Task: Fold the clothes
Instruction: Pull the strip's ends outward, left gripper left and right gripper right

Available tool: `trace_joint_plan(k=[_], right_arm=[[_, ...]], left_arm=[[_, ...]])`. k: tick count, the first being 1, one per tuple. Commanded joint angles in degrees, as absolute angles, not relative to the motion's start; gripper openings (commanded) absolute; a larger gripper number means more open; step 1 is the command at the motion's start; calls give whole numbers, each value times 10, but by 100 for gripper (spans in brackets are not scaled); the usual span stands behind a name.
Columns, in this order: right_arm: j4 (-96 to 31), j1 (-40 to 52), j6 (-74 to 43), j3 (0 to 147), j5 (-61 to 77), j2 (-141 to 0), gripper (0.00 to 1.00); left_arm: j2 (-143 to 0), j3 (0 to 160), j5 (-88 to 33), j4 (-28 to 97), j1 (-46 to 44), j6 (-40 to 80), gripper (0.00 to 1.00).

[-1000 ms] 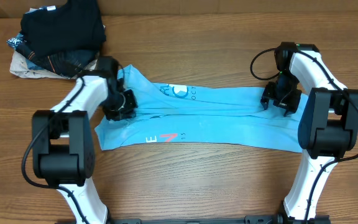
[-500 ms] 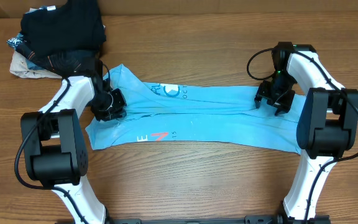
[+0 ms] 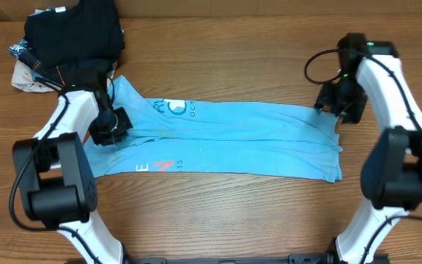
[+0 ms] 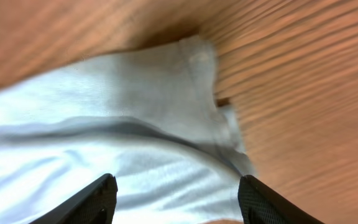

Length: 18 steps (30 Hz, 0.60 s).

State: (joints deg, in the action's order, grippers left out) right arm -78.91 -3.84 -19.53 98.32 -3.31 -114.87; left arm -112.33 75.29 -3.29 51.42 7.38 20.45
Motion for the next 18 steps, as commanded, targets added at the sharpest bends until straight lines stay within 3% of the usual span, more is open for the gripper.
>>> trace_joint_plan(k=[1, 3, 8, 11, 15, 18], right_arm=[[-794, -44, -200, 991, -27, -1132, 67], [-788, -43, -197, 974, -22, -1133, 65], [-757, -43, -197, 919, -14, -1133, 43], [-737, -43, -197, 892, -13, -1133, 45], [-715, -43, -226, 854, -13, -1133, 60], [-724, -43, -276, 836, -9, -1133, 62]], left_arm=[[-1068, 749, -1, 523, 74, 193, 19], [-1064, 749, -1, 534, 74, 193, 20], [-1064, 749, -12, 555, 74, 192, 20], [-1064, 749, -32, 548, 71, 173, 20], [-1065, 749, -46, 533, 63, 171, 25], [-1066, 748, -45, 533, 56, 171, 25]])
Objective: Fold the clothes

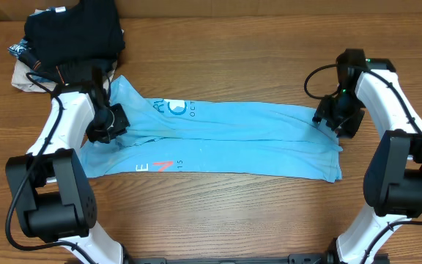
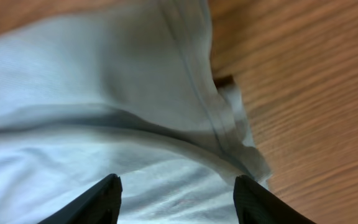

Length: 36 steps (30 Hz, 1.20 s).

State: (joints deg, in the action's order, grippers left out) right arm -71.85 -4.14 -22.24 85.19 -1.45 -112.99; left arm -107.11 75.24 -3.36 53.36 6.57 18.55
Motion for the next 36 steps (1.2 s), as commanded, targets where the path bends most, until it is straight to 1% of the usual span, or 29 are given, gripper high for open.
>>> trace_joint_plan(k=[1, 6, 8, 11, 13, 17, 20, 23, 31, 36], right_arm=[[-732, -43, -286, 836, -7, -1133, 62], [-762, -43, -296, 836, 43, -1133, 59], [-771, -43, -311, 836, 46, -1133, 59], [-766, -43, -331, 835, 46, -1133, 61], [-756, -42, -349, 829, 46, -1133, 64], [-713, -42, -400, 790, 46, -1133, 64], [-646, -42, -435, 749, 51, -1133, 65], [-609, -42, -461, 725, 57, -1133, 64], [-564, -42, -465, 716, 58, -1133, 63], [-564, -42, -465, 720, 79, -1131, 59]], left_arm=[[-1066, 747, -45, 533, 54, 171, 26], [-1066, 747, -45, 533, 48, 171, 31], [-1066, 747, -45, 534, 48, 171, 32], [-1066, 747, -45, 535, 48, 171, 33], [-1066, 747, -45, 535, 48, 171, 33], [-1066, 747, -45, 535, 48, 171, 33], [-1066, 747, -45, 536, 48, 171, 33], [-1066, 747, -45, 537, 48, 171, 33], [-1066, 747, -45, 537, 48, 171, 34], [-1066, 747, -45, 537, 48, 171, 36]])
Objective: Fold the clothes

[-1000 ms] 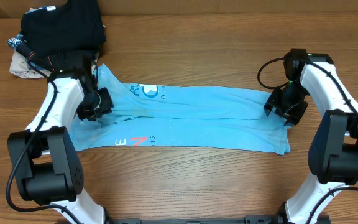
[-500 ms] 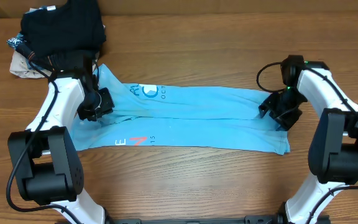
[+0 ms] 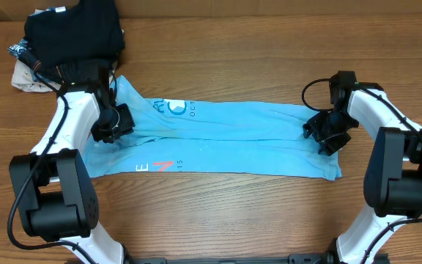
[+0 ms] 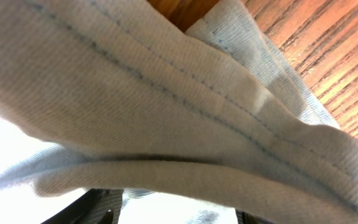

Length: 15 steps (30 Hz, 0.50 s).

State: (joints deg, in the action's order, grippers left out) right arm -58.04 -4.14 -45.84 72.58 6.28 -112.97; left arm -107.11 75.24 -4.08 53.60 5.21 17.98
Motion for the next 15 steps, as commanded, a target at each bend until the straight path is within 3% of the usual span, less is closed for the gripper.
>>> trace_joint_plan(k=[1, 15], right_arm=[[-569, -42, -465, 723, 78, -1130, 59], [-629, -42, -466, 749, 41, -1102, 59]], left_arm=[[-1066, 747, -45, 537, 48, 171, 36], [-1066, 747, -45, 537, 48, 171, 38]])
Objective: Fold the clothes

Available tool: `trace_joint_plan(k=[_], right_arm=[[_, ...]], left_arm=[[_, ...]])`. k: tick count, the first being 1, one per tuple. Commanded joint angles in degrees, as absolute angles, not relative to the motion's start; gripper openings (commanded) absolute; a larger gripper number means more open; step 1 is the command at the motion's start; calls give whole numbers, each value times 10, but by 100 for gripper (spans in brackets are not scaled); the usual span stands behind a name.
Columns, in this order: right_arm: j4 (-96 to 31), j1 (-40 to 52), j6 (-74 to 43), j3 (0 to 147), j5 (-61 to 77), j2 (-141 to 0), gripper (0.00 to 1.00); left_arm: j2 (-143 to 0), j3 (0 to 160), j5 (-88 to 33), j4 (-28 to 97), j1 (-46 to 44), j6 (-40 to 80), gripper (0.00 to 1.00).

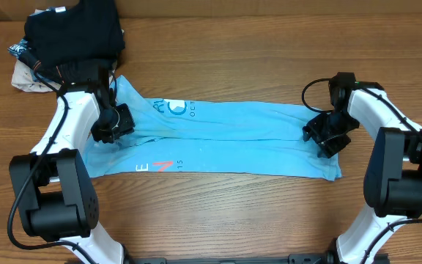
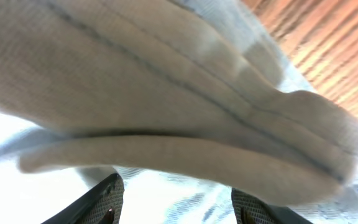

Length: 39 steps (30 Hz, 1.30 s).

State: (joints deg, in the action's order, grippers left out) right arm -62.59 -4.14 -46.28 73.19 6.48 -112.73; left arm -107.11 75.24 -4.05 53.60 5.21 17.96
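Observation:
A light blue T-shirt (image 1: 226, 139), folded into a long band, lies across the table. My right gripper (image 1: 325, 136) is down on the shirt's right end. In the right wrist view the right gripper (image 2: 178, 205) is open, its fingers (image 2: 103, 200) wide apart, and a thick hemmed fold of the blue shirt (image 2: 166, 93) fills the view just beyond them, with more cloth between them. My left gripper (image 1: 113, 123) rests on the shirt's left end; the overhead view does not show how its jaws stand.
A pile of dark clothes (image 1: 73, 29) sits at the back left corner, with a pale garment (image 1: 26, 76) under its front edge. Bare wooden table (image 1: 218, 213) runs in front of the shirt and behind it.
In the right wrist view the hemmed fold has shifted and sits lower, closer to the open fingers. The overhead view shows both arms where they were.
My right gripper was open above the shirt's back right corner. Then it was a little nearer over the right edge. Then it was low against the hem at the right end, where it stays open. My left gripper kept to the shirt's left end throughout.

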Motion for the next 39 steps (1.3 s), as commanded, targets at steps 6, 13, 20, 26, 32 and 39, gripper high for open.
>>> trace_joint_plan(k=[6, 13, 20, 26, 32, 39], right_arm=[[-641, -42, -472, 764, 5, -1096, 60], [-634, -41, -487, 777, 57, -1082, 63], [-616, -24, -498, 772, 91, -1083, 64], [-613, 17, -550, 772, 73, -1084, 64], [-618, 54, -635, 772, 29, -1084, 64], [-615, 55, -652, 772, 6, -1085, 60]], left_arm=[[-1066, 747, -45, 537, 48, 171, 39], [-1066, 747, -45, 536, 48, 171, 39], [-1066, 747, -45, 533, 48, 171, 39], [-1066, 747, -45, 533, 48, 171, 39], [-1066, 747, -45, 539, 48, 171, 39], [-1066, 747, -45, 538, 48, 171, 39]])
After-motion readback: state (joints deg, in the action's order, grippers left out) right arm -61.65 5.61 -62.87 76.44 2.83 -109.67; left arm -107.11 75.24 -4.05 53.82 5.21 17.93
